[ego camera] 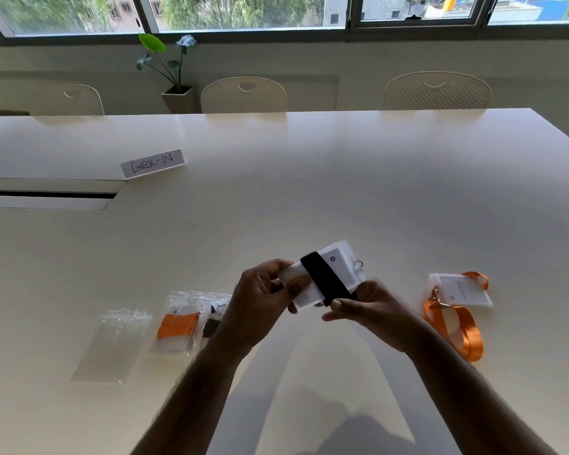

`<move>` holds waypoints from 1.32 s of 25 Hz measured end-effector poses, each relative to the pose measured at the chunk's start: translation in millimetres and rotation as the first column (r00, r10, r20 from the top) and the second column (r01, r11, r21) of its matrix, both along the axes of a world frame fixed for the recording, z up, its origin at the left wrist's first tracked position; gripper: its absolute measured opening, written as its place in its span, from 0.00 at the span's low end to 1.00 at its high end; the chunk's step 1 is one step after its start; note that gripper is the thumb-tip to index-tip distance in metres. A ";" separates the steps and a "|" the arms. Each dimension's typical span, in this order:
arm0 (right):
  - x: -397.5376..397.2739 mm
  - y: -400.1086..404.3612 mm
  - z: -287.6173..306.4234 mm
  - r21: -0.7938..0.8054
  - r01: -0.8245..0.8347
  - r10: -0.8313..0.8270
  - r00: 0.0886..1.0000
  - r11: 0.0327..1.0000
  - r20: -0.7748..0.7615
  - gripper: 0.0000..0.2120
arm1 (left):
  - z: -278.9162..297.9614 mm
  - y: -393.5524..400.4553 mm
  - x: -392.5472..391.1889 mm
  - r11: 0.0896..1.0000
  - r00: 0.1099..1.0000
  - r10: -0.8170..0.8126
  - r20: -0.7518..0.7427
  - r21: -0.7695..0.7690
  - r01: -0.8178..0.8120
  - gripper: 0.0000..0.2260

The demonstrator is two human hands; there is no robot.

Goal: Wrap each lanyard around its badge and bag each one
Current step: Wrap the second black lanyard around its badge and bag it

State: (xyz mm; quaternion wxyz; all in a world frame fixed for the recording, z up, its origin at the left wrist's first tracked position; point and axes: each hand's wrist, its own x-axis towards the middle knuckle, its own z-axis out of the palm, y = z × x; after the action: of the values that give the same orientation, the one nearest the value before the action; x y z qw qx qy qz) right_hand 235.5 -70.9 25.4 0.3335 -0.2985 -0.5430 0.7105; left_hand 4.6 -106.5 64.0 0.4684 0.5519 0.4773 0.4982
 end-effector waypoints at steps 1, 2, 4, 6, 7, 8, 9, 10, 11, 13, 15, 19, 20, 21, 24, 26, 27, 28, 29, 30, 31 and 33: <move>-0.3 0.7 -1.5 0.056 0.055 -0.057 0.998 0.997 0.041 0.27 | -1.6 1.2 -1.3 1.000 1.000 0.019 0.002 -0.002 -0.019 0.09; -0.8 0.6 -2.1 0.099 0.088 -0.096 0.993 0.991 0.070 0.25 | -2.5 2.1 -1.7 0.999 0.999 0.035 -0.002 -0.003 -0.035 0.10; -1.2 -1.2 -2.6 0.161 0.108 -0.125 0.987 0.981 0.098 0.18 | -3.3 3.0 -0.4 0.997 0.997 0.073 -0.019 -0.006 -0.073 0.10; -1.5 -3.1 -2.1 0.214 0.123 -0.154 0.979 0.969 0.136 0.12 | -3.5 3.4 2.2 0.992 0.992 0.124 -0.035 -0.012 -0.125 0.06; -0.9 -4.0 -2.7 0.226 0.129 -0.164 0.975 0.966 0.147 0.10 | -4.3 4.2 2.9 0.988 0.988 0.152 -0.035 -0.017 -0.153 0.05; -0.4 -5.1 -3.4 0.225 0.131 -0.167 0.974 0.966 0.152 0.10 | -5.0 5.1 2.9 0.984 0.984 0.175 -0.034 -0.021 -0.175 0.04; -0.3 -6.3 -4.0 0.219 0.131 -0.168 0.973 0.967 0.159 0.09 | -6.3 6.3 2.2 0.980 0.980 0.195 -0.040 -0.024 -0.196 0.03; -0.8 -8.2 -3.6 0.220 0.128 -0.169 0.969 0.967 0.179 0.07 | -7.7 7.2 1.4 0.976 0.975 0.215 -0.057 -0.025 -0.217 0.03; -0.9 -9.6 -3.8 0.234 0.123 -0.175 0.961 0.964 0.215 0.05 | -9.1 8.1 0.7 0.970 0.967 0.238 -0.086 -0.019 -0.240 0.03; -2.0 -13.7 -2.1 0.267 0.108 -0.182 0.945 0.958 0.272 0.04 | -12.1 8.3 2.0 0.955 0.944 0.296 -0.149 0.012 -0.297 0.04; -2.5 -18.5 4.2 0.309 0.102 -0.205 0.925 0.946 0.321 0.05 | -15.2 7.8 4.8 0.932 0.919 0.362 -0.157 0.036 -0.361 0.05; -5.8 -26.8 21.0 0.397 0.080 -0.276 0.841 0.914 0.465 0.10 | -25.4 10.0 6.9 0.904 0.877 0.427 -0.221 0.098 -0.415 0.08; -9.1 -28.7 22.0 0.369 0.118 -0.281 0.860 0.922 0.426 0.10 | -27.1 9.8 8.2 0.898 0.859 0.441 -0.261 0.135 -0.419 0.08; -12.9 -30.2 21.2 0.335 0.172 -0.298 0.879 0.927 0.374 0.10 | -28.0 8.7 10.0 0.890 0.841 0.455 -0.291 0.178 -0.420 0.08; -23.3 -33.6 17.9 0.305 0.281 -0.363 0.894 0.910 0.263 0.09 | -30.6 3.4 17.2 0.871 0.803 0.480 -0.354 0.299 -0.389 0.09; -25.0 -33.8 15.1 0.277 0.297 -0.361 0.906 0.914 0.221 0.08 | -34.3 1.7 19.7 0.873 0.782 0.471 -0.409 0.345 -0.345 0.10; -24.7 -33.9 14.8 0.246 0.301 -0.351 0.915 0.922 0.198 0.08 | -36.0 0.6 20.4 0.874 0.770 0.466 -0.436 0.364 -0.323 0.09; -24.7 -34.0 16.3 0.211 0.306 -0.345 0.921 0.928 0.179 0.08 | -37.2 -0.8 21.5 0.874 0.758 0.463 -0.460 0.381 -0.302 0.09; -24.9 -34.0 18.0 0.184 0.315 -0.345 0.924 0.931 0.165 0.08 | -37.3 -3.6 24.1 0.874 0.748 0.458 -0.481 0.396 -0.281 0.08; -25.6 -34.0 20.4 0.166 0.325 -0.351 0.923 0.931 0.159 0.09 | -36.7 -6.7 27.1 0.877 0.743 0.449 -0.497 0.402 -0.262 0.08; -25.9 -33.6 21.9 0.158 0.340 -0.363 0.919 0.927 0.154 0.09 | -36.5 -9.4 30.3 0.884 0.746 0.433 -0.507 0.399 -0.243 0.08; -25.3 -33.5 24.5 0.150 0.371 -0.391 0.909 0.916 0.141 0.11 | -38.1 -16.1 38.8 0.904 0.762 0.391 -0.517 0.371 -0.213 0.08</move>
State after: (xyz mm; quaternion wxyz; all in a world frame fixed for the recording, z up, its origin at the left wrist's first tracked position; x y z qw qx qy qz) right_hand 210.3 -104.4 49.9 0.4363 -0.4370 -0.5417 0.5702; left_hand 43.5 -122.6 26.0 0.1269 0.6542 0.6019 0.4400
